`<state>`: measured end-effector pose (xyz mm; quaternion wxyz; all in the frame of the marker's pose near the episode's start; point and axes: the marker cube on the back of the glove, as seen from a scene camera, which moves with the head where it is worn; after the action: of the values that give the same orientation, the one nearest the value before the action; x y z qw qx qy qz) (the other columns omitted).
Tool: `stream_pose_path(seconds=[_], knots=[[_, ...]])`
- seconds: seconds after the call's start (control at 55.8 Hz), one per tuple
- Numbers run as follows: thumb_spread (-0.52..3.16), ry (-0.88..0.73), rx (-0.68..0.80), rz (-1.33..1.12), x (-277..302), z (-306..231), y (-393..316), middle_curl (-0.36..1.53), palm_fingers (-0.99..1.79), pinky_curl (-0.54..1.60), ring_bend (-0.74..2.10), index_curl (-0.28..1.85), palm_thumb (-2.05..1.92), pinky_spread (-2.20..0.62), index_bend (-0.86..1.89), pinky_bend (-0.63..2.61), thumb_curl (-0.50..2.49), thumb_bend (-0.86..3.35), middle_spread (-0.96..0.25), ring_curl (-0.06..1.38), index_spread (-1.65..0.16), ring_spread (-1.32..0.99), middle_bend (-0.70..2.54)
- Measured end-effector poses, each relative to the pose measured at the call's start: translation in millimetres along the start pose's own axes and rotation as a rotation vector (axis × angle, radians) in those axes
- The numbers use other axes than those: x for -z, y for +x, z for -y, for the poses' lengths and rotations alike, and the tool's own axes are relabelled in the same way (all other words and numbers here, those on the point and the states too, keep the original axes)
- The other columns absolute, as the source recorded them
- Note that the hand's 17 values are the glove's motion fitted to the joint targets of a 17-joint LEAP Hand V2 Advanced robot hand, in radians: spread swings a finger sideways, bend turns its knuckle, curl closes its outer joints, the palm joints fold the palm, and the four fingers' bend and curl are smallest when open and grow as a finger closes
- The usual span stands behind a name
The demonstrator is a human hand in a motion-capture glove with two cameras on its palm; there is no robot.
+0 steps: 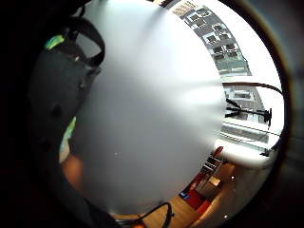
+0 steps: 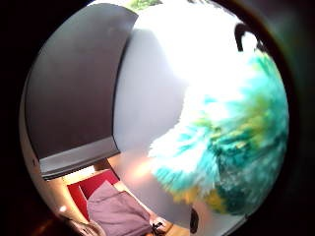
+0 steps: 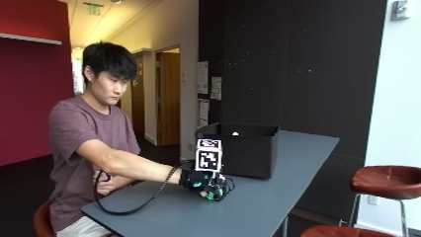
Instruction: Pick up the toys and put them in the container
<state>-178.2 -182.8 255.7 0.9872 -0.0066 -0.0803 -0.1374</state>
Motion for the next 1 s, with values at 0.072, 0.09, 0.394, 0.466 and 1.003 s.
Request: stream_pose_path(seconds=[0.072,0.09,0.394,0.466,1.003], knots=[[1.22,0.019,-0.030,0.021,4,5,0,0.32,0.85,0.36,0.61,0.44,0.48,-0.25,0.66,0.77,0.49,0.20,-0.29,0.48,-0.23,-0.28,0.38],[1.18,0.019,-0.040,0.025,5,6,0,0.35,1.00,0.36,0.64,0.47,0.53,-0.26,0.72,0.78,0.52,0.22,-0.30,0.50,-0.23,-0.29,0.45],[0.78,-0.092,-0.076,0.044,104,-4,-16,0.59,1.10,0.45,0.84,0.69,0.61,-0.36,1.04,0.80,0.73,0.19,-0.31,0.66,-0.19,-0.44,0.89],[0.71,-0.068,-0.087,0.034,143,-9,-23,0.62,1.07,0.47,0.87,0.72,0.61,-0.36,1.07,0.82,0.77,0.18,-0.30,0.68,-0.18,-0.45,0.93],[0.41,0.197,0.136,0.012,361,-21,-170,0.77,0.97,0.55,0.96,0.83,0.60,-0.37,1.14,0.91,1.01,0.14,-0.24,0.79,-0.16,-0.48,1.03]])
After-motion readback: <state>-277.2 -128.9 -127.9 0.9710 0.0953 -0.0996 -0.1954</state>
